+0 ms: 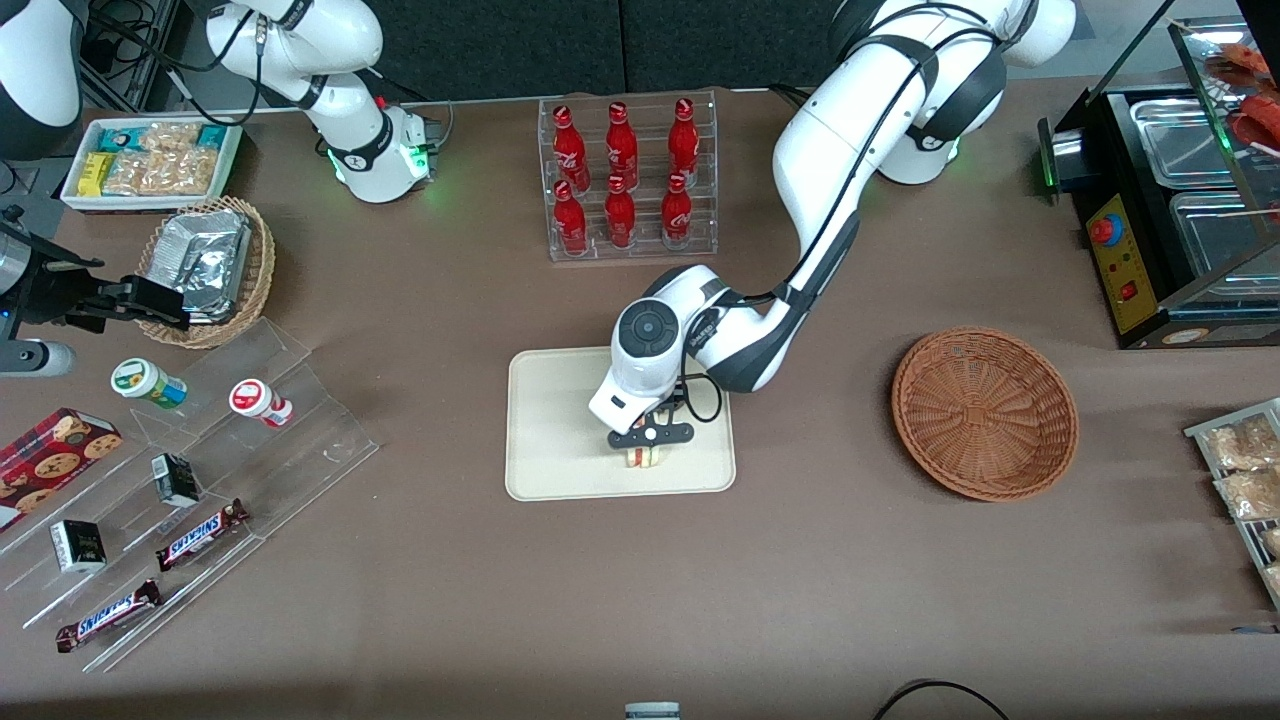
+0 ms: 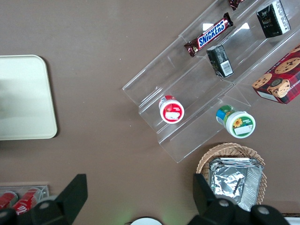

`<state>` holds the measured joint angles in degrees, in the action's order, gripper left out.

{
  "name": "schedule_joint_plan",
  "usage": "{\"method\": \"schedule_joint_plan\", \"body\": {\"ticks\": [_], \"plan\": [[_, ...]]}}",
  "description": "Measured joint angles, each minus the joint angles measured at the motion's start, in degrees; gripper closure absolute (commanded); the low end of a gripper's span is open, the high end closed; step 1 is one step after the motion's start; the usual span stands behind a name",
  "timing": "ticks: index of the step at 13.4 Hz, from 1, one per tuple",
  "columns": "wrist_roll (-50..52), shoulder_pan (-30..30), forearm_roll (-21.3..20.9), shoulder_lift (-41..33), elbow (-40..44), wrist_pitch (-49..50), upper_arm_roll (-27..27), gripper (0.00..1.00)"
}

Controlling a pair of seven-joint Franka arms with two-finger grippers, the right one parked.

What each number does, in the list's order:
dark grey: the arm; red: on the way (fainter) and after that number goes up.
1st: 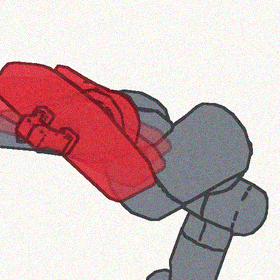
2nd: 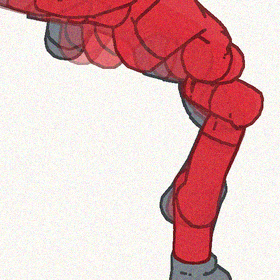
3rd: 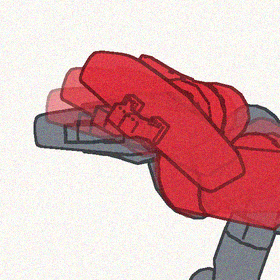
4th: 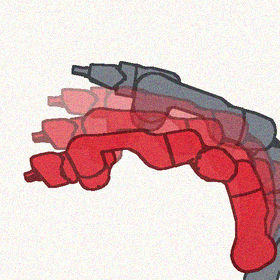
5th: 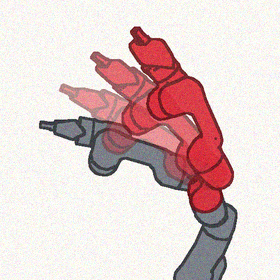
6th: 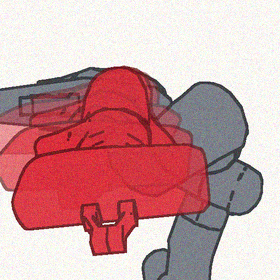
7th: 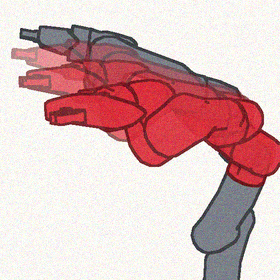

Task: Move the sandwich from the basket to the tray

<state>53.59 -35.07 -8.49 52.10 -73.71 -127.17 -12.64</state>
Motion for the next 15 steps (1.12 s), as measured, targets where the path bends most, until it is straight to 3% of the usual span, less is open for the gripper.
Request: {"method": "schedule_joint_plan", "body": {"ticks": [3,7,15], "plan": [[0.48,0.06,-1.22,-2.19,1.91,2.35,0.11,0.0],[0.43,3.24,-1.24,-11.55,1.01,10.94,0.78,0.0],[-22.7,22.18,1.52,-33.96,-29.16,6.16,0.91,0.0]]}}
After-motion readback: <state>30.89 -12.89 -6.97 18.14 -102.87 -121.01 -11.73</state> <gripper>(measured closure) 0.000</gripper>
